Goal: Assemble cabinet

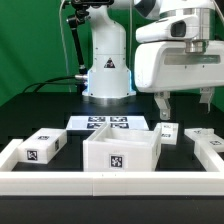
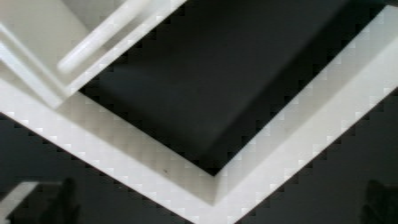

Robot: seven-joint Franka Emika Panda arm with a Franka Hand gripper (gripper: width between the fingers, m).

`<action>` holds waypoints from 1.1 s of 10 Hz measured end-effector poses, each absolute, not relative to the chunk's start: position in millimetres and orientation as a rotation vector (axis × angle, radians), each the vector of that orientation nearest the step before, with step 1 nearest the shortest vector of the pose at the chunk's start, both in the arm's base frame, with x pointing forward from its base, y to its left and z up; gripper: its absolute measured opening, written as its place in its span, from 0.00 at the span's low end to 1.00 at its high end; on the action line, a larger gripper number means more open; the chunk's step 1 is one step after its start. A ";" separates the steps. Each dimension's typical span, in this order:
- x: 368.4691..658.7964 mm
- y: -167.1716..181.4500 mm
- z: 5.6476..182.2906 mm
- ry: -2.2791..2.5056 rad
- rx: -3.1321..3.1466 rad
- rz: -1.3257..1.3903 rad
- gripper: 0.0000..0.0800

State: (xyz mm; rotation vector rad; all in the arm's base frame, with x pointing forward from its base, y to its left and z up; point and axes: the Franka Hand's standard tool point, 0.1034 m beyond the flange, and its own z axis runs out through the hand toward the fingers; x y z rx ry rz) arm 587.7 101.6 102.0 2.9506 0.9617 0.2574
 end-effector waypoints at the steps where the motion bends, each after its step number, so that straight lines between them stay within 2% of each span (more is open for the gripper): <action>1: 587.7 101.5 102.0 0.957 2.952 0.257 1.00; 7: 586.9 100.4 101.9 1.009 2.932 0.255 1.00; 11: 556.6 80.8 91.3 1.529 2.695 0.127 1.00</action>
Offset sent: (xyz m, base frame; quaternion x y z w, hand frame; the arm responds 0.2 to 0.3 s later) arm 0.0000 0.0000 0.0000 0.0000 0.0000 0.0000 1.0000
